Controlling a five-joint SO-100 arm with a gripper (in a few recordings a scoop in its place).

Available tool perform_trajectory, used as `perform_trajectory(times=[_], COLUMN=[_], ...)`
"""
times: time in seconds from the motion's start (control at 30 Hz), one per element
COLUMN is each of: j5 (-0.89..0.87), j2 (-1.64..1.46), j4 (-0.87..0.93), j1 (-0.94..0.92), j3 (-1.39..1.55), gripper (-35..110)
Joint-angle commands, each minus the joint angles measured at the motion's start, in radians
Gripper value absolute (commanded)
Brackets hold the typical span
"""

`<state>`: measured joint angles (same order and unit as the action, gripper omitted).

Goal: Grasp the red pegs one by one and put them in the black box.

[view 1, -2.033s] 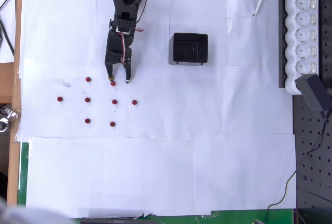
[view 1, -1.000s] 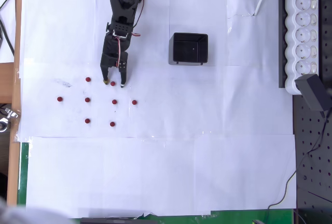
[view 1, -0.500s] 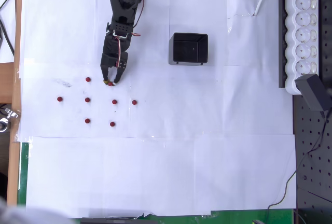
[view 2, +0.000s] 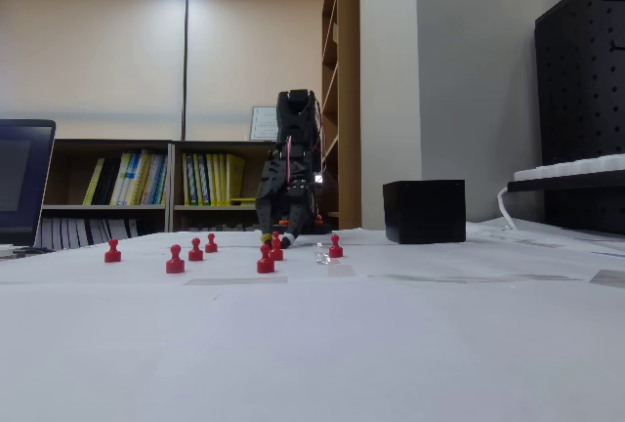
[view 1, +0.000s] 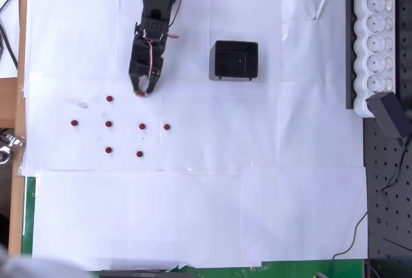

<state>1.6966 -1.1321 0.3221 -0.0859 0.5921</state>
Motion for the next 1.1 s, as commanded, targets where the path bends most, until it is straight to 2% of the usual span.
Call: perform_trajectory(times=[0.0, 0.17, 0.33, 0.43, 0.53, 0.8, 1.07], j5=[0.114, 0.265, 0.446, 0.577, 0.666, 0.706, 0.703], j2=[0.199, 0.175, 0.06, -0.023, -0.146, -0.468, -0.509], j4=[0.663, 1.115, 1.342, 1.367, 1.339, 1.089, 1.058], j1=[0.1, 0.299, 0.555, 0.726, 0.821, 0.854, 0.888], j3=[0.293, 0.764, 1.186, 1.287, 1.259, 1.177, 1.118], gripper=[0, 0, 0, 0, 0, 0, 3])
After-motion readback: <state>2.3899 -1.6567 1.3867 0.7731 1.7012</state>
